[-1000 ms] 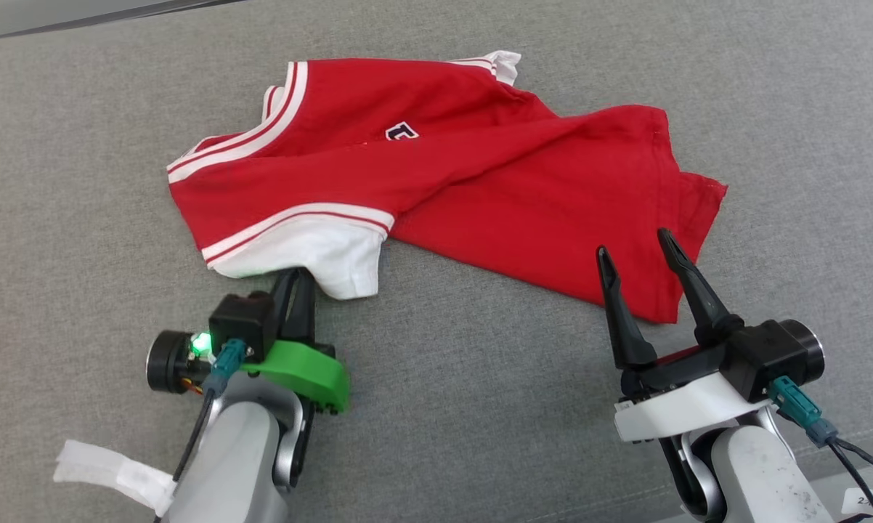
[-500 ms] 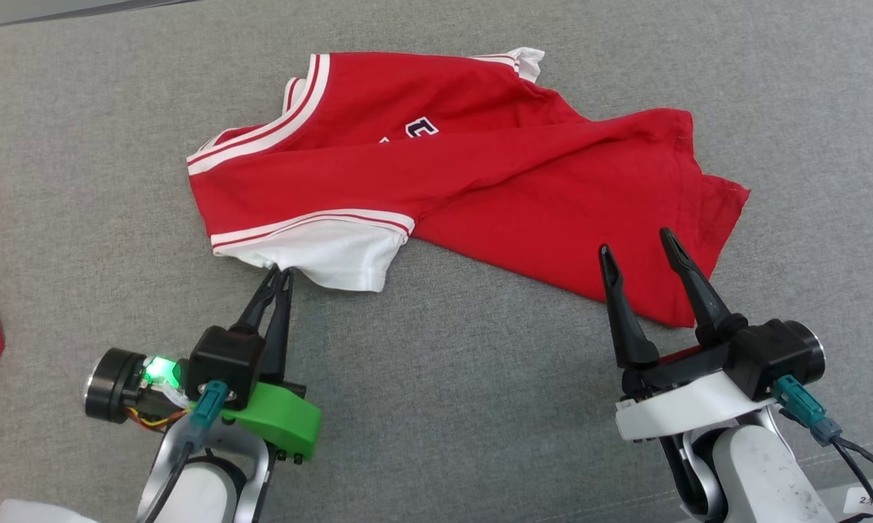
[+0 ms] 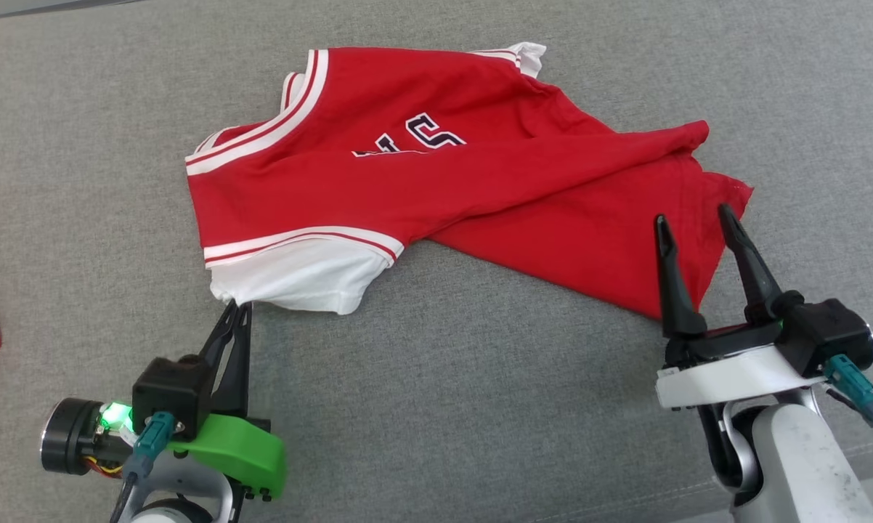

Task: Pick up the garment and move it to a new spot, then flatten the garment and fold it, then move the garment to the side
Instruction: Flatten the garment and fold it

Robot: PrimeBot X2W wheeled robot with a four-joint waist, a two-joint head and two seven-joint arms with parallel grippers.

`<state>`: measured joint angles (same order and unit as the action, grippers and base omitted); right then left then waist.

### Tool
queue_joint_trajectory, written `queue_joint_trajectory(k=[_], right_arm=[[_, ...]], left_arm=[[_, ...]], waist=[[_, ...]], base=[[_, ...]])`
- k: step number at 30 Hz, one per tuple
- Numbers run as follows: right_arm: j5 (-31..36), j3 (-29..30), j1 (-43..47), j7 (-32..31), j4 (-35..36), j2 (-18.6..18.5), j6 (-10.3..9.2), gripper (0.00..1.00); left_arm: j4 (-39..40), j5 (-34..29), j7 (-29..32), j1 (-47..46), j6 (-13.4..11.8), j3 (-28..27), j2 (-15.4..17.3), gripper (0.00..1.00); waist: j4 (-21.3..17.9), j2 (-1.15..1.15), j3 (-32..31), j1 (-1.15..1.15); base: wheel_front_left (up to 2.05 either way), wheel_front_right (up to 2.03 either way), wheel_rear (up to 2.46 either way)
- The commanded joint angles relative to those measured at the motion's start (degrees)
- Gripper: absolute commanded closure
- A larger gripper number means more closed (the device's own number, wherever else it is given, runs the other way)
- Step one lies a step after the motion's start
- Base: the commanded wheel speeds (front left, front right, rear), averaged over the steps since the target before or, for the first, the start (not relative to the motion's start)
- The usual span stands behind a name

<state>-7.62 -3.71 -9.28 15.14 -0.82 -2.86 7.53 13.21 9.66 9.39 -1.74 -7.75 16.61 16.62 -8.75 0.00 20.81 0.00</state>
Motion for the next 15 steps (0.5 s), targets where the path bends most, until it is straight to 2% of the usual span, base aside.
queue_joint_trajectory(k=[1, 4, 8, 15], right_arm=[[0.0, 1.1, -1.3, 0.0, -0.9, -0.8, -0.08, 0.0], [-0.8, 2.9, -3.3, 0.0, -3.8, -2.9, -0.08, 0.0], [-2.0, 4.0, -7.0, 0.0, -9.4, -7.7, -0.08, 0.0], [-5.1, -2.9, -13.3, 0.0, -22.0, -16.5, -0.09, 0.0]], left_arm=[[-0.7, 0.5, -0.7, 0.8, 0.1, -0.4, 0.0, 1.0], [-2.0, 1.1, -1.8, 0.3, 0.3, -0.5, 0.0, 1.0], [-3.5, 1.5, -3.0, -0.6, 0.2, -0.8, 0.0, 1.0], [-5.3, 1.6, -4.3, -1.9, 0.4, -1.1, 0.4, 1.0]], waist=[[0.5, 0.0, 0.1, 0.0], [1.1, 0.0, 0.2, 0.0], [1.8, 0.0, 0.2, 0.0], [3.1, 0.0, 0.4, 0.0]], base=[[0.0, 0.0, 0.0], [0.0, 0.0, 0.0], [0.0, 0.0, 0.0], [0.0, 0.0, 0.0]])
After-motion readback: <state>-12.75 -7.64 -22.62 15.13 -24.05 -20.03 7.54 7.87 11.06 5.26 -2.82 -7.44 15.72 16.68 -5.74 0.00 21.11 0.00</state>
